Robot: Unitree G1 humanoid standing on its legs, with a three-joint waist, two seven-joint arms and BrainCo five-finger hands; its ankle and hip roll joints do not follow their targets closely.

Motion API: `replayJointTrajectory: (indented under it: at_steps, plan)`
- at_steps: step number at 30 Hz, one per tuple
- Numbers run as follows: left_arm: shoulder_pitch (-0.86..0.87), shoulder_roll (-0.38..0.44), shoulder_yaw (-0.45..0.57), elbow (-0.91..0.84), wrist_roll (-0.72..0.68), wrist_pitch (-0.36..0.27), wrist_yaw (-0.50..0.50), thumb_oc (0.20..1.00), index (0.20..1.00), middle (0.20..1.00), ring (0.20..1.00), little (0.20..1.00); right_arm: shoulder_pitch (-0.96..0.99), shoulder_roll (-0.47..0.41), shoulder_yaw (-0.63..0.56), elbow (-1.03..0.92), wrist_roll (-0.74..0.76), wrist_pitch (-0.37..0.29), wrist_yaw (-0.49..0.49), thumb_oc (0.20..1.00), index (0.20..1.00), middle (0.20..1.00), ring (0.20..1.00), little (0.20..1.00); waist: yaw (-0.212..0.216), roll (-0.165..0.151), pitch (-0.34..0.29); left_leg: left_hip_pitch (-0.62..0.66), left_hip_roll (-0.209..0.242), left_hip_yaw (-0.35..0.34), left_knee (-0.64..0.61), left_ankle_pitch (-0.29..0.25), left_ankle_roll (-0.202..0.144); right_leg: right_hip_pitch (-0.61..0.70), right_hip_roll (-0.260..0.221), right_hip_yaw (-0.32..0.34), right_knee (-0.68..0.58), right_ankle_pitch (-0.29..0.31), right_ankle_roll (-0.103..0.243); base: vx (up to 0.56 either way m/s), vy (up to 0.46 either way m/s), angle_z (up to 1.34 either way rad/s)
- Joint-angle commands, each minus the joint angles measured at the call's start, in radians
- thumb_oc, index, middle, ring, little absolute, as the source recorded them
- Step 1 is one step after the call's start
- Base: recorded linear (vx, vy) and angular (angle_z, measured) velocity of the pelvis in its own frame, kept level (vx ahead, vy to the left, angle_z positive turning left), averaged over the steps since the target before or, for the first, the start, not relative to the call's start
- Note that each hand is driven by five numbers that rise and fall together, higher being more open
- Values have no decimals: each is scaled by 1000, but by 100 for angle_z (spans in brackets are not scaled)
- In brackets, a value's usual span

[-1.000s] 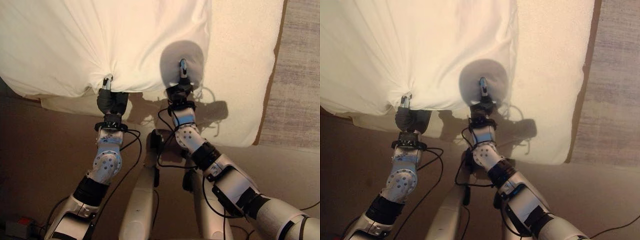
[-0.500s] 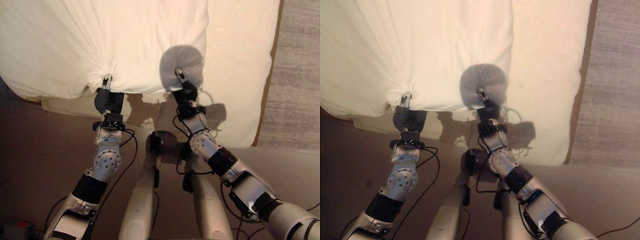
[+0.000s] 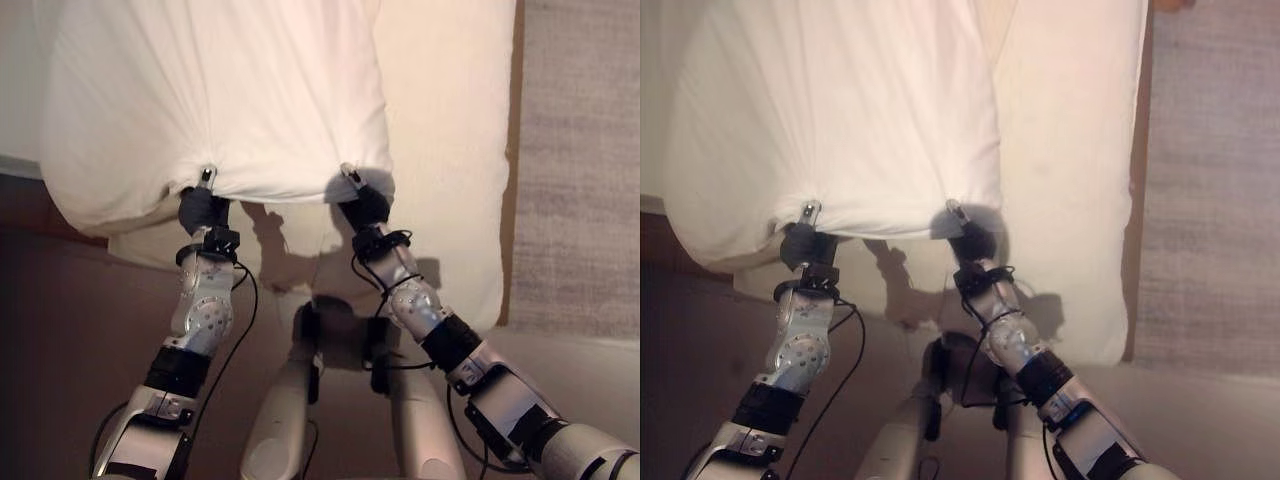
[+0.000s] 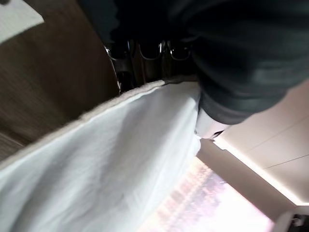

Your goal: Make the bed

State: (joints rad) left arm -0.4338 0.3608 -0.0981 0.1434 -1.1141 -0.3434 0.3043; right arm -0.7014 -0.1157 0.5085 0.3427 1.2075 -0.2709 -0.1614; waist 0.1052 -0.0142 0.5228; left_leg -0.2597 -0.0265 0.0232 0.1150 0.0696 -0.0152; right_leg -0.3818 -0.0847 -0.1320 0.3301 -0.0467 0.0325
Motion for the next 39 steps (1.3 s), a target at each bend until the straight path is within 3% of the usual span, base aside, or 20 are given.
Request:
replayJointTrajectory:
  at_steps: [1, 5, 7, 9, 10, 12, 15, 17, 19, 21, 23, 24, 25, 27, 29, 32, 33, 34, 35, 39]
  plan:
    - [81, 25, 175, 59, 29, -112, 0, 200, 200, 200, 200, 200, 156, -59, -181, -45, 20, -97, 24, 200, 200, 200, 200, 200, -23, 40, -151, 43, -44, -41, 19, -68, 19, 98, 28, 16, 7, -46, 27, 103, -14, 9]
    - [90, 4, 178, 62, 35, -109, -4, 200, 200, 200, 200, 200, 174, -41, -188, -48, 8, -90, 23, 200, 200, 200, 200, 200, -25, 32, -179, 86, -10, -74, 36, -66, -5, 186, 9, -13, -7, -64, 31, 105, -4, 36]
    - [97, -6, 168, 57, 32, -112, -14, 200, 200, 200, 200, 200, 187, -34, -180, -48, 9, -84, 28, 200, 200, 200, 200, 200, -26, 10, -205, 95, 85, -97, 10, -18, -29, 243, -37, -15, -24, -72, 52, 85, 197, 42]
    - [98, -6, 168, 57, 32, -112, -14, 200, 200, 200, 200, 200, 187, -34, -180, -48, 9, -84, 28, 200, 200, 200, 200, 200, -26, 10, -208, 93, 86, -98, 6, -13, -29, 241, -36, -16, -28, -67, 52, 76, 280, 25]
    - [99, -15, 160, 58, 18, -113, -36, 200, 200, 200, 200, 200, 228, -37, -185, -58, -11, -70, 33, 200, 200, 200, 200, 200, -37, -1, -261, 113, 234, -44, -68, 64, -64, 264, -115, -21, -41, -50, 83, 97, 400, 37]
    - [103, -22, 143, 62, 12, -105, -61, 200, 200, 200, 200, 200, 265, -44, -204, -71, -26, -60, 39, 200, 200, 200, 200, 200, -46, 9, -305, 141, 287, 32, -117, 92, -99, 291, -161, -58, -69, -17, 107, 127, 483, 56]
    - [105, -16, 107, 64, -1, -87, -104, 200, 200, 200, 200, 200, 303, -60, -211, -92, -42, -55, 40, 200, 200, 200, 200, 200, -59, 18, -354, 154, 285, 88, -107, 49, -116, 328, -224, -106, -107, 55, 138, 124, 524, 65]
    - [115, -20, 86, 37, 8, -89, -131, 200, 200, 200, 200, 200, 337, -46, -207, -112, -69, -39, 36, 200, 200, 200, 200, 200, -52, -17, -359, 122, 169, 78, -11, -45, -71, 379, -349, -107, -137, 309, 166, 90, 658, 65]
    - [114, -12, 85, 36, 14, -91, -130, 200, 200, 200, 200, 200, 328, -37, -201, -110, -80, -36, 35, 200, 200, 200, 200, 200, -45, -18, -360, 114, 152, 91, 3, -56, -58, 361, -366, -109, -126, 343, 160, 68, 565, 16]
    - [121, -14, 85, 30, 34, -99, -120, 200, 200, 200, 200, 200, 319, -12, -190, -106, -90, -43, 28, 200, 200, 200, 200, 200, -31, -4, -357, 130, 127, 111, -2, -73, -31, 344, -362, -128, -71, 306, 147, 122, 648, 11]
    - [116, -13, 92, 50, 40, -92, -119, 200, 200, 200, 200, 200, 318, 0, -178, -100, -87, -43, 45, 200, 200, 200, 200, 200, -47, 20, -366, 195, 72, 97, -96, -47, -8, 287, -175, -84, 16, 119, 88, 196, 559, 18]
    - [117, -13, 92, 50, 40, -92, -119, 200, 200, 200, 200, 200, 319, 0, -178, -100, -87, -43, 46, 200, 200, 200, 200, 200, -48, 19, -363, 199, 71, 97, -96, -49, -9, 289, -177, -83, 20, 115, 89, 228, 397, 35]
    - [123, -13, 97, 48, 65, -85, -107, 200, 200, 200, 200, 200, 313, 11, -170, -91, -79, -42, 53, 200, 200, 200, 200, 200, -45, 25, -361, 249, 47, 100, -146, -42, -5, 269, -95, -131, 6, 40, 64, 156, 226, 31]
    - [124, -9, 101, 49, 75, -86, -97, 200, 200, 200, 200, 200, 307, 17, -163, -84, -79, -43, 56, 200, 200, 200, 200, 200, -45, 23, -356, 269, 40, 98, -163, -41, -8, 259, -49, -159, -18, 16, 53, 182, 235, 9]
    - [109, -13, 121, 64, 81, -97, -78, 200, 200, 200, 200, 200, 293, 26, -148, -60, -64, -49, 69, 200, 200, 200, 200, 200, -55, -7, -352, 318, -26, 75, -187, -50, -11, 209, 92, -162, -158, 38, 71, 281, 249, -3]
    - [99, -22, 112, 90, 83, -100, -76, 200, 200, 200, 200, 200, 301, 14, -137, -55, -72, -53, 66, 200, 200, 200, 200, 200, -82, -22, -350, 317, -72, 29, -108, -107, -7, 204, 128, -84, -217, 60, 54, 318, 192, 49]
    - [123, -46, 110, 96, 79, -98, -91, 200, 200, 200, 200, 200, 328, -8, -116, -62, -71, -46, 64, 200, 200, 200, 200, 200, -98, -19, -349, 279, -98, 17, 120, -105, -51, 262, 123, -25, -207, 40, 5, 158, 92, 121]
    - [123, -46, 110, 96, 79, -98, -91, 200, 200, 200, 200, 200, 328, -8, -115, -62, -71, -46, 64, 200, 200, 200, 200, 200, -99, -20, -352, 272, -99, 16, 124, -104, -51, 258, 122, -26, -209, 44, 5, 326, 204, 162]
    - [138, -65, 107, 103, 82, -90, -90, 200, 200, 200, 200, 200, 335, -10, -99, -55, -61, -35, 70, 200, 200, 200, 200, 200, -78, -1, -329, 178, -113, 5, 376, 1, -154, 324, 107, -17, -207, 26, -20, 226, 129, 115]
    - [154, -78, 127, 116, 76, -95, -67, 200, 200, 200, 200, 200, 353, -7, -91, -46, -58, -16, 70, 200, 200, 200, 200, 200, -62, -14, -329, 110, -67, -4, 403, -25, -107, 386, 87, 3, -233, 15, -21, 298, 89, 1]
